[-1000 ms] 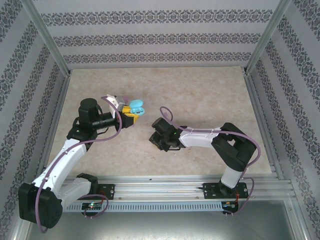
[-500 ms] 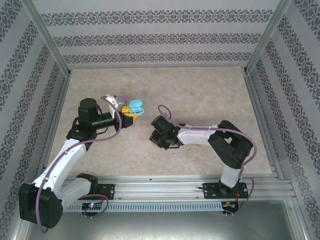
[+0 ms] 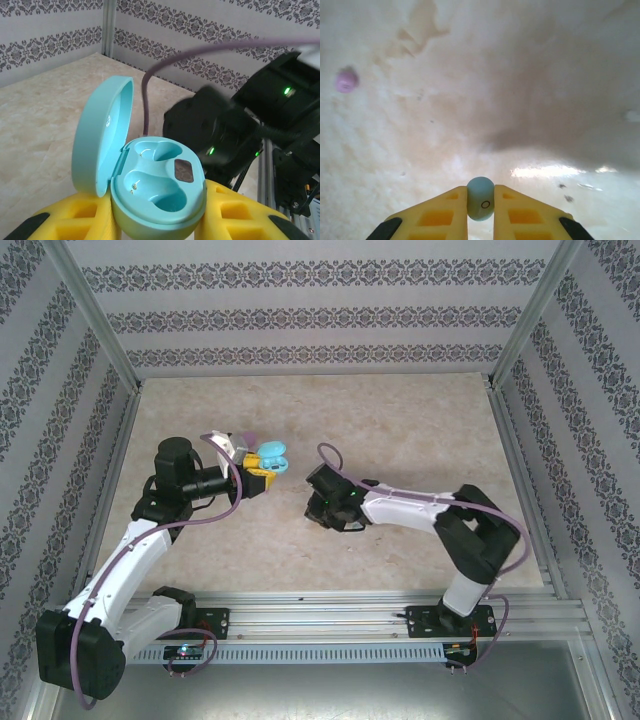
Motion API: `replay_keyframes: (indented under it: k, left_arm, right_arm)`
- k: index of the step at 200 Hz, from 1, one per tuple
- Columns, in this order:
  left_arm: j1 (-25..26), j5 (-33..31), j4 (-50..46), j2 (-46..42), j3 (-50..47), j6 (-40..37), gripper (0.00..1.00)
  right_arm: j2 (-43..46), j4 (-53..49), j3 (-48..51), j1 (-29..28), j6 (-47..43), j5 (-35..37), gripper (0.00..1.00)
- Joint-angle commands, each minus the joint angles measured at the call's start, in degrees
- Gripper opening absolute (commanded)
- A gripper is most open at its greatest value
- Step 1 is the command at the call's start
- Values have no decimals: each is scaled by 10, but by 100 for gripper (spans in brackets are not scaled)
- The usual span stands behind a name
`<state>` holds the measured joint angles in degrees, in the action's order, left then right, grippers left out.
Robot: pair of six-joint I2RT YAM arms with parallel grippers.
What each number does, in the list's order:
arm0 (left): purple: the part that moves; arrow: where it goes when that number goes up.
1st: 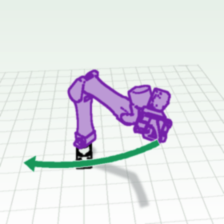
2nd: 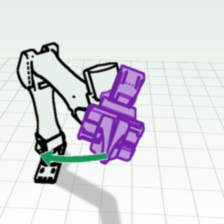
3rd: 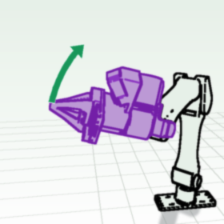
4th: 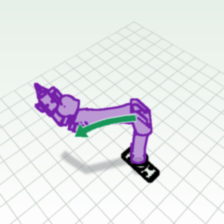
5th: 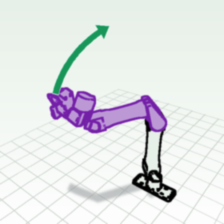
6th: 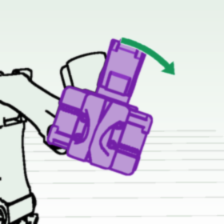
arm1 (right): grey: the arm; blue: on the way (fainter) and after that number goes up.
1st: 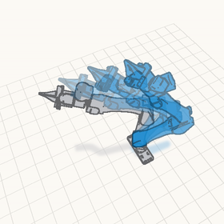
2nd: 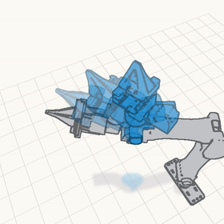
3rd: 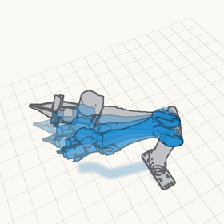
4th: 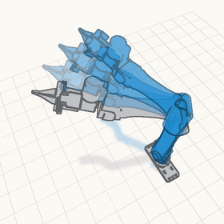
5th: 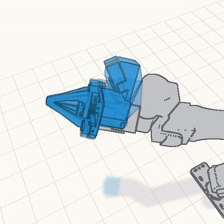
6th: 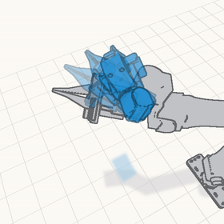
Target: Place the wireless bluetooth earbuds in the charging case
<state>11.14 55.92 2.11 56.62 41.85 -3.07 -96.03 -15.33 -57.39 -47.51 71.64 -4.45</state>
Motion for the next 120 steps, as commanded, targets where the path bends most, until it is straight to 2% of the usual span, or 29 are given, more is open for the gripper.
replay_keyframes:
  k: [1, 67, 120]
  left_arm:
    - [-5, 33, 22, 5, -2, -8, 20]
    - [15, 58, 115, 44, -9, 19, 20]
    - [50, 41, 127, 73, 1, 9, 19]
  right_arm:
    - [63, -60, -14, 11, -53, 43, 15]
    - [226, -159, -42, 11, -125, 86, 13]
    - [261, -240, -143, -21, -194, 114, 12]
